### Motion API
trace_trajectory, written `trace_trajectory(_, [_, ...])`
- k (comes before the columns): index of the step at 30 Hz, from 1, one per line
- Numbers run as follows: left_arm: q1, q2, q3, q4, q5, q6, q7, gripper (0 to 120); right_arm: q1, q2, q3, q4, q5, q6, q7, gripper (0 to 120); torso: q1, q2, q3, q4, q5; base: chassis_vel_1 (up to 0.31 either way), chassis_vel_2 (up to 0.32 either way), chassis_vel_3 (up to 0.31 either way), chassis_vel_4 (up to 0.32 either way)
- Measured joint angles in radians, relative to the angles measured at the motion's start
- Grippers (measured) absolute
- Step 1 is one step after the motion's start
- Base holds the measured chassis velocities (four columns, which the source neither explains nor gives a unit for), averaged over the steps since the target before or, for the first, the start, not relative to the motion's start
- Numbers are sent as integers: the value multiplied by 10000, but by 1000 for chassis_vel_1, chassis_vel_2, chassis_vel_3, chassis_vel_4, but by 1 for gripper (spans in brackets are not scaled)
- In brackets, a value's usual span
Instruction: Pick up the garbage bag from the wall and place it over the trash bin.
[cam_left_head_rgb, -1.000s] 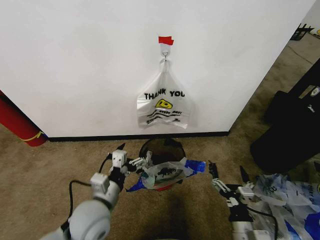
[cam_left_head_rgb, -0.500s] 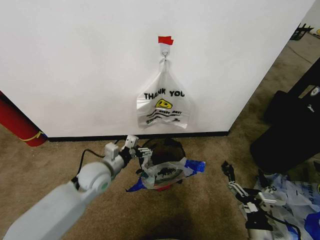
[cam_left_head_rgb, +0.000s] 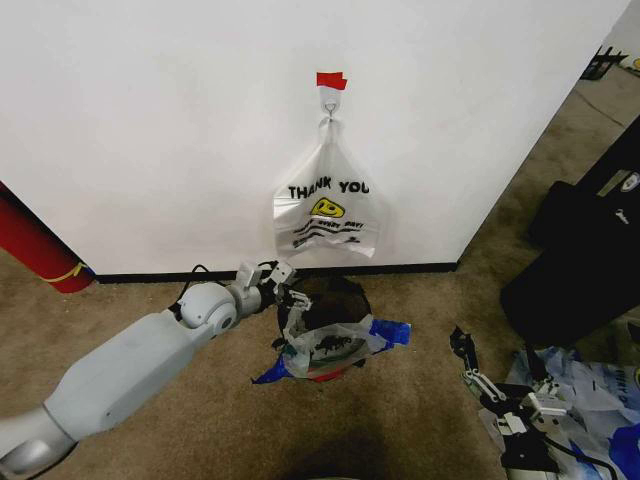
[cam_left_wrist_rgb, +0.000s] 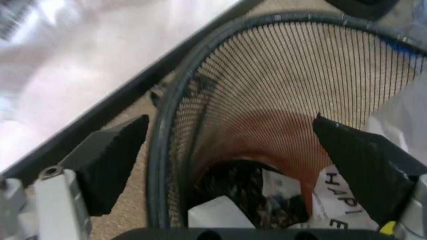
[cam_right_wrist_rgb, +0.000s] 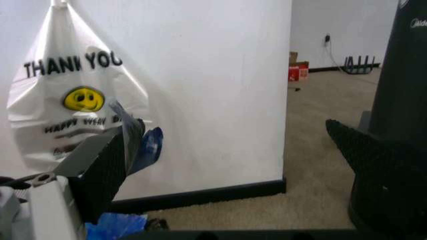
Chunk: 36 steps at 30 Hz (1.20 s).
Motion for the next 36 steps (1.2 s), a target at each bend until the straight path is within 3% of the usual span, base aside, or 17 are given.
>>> trace_trajectory(2, [-104, -80, 76, 128, -2, 0, 36, 95, -31, 5, -22, 0, -7, 28, -16, 100, 0, 0, 0, -1, -2, 0, 0, 0, 0])
trace_trajectory(13, [-659, -324, 397, 830, -151, 30, 298, 53, -48, 139, -237, -249, -224, 177, -27, 100, 0, 0, -1, -1, -1, 0, 0, 0, 0])
trace_trajectory(26, [-865, -259, 494, 638, -432, 321, 21, 5, 225, 174, -406, -321, -345, -29, 9, 100, -1, 0, -1, -1, 0, 0, 0, 0, 0])
trace_trajectory(36, [-523, -92, 229, 13, -836, 595, -871, 4, 256, 175, -426, -332, -351, -151, 57, 100, 0, 0, -1, -3, 0, 0, 0, 0, 0])
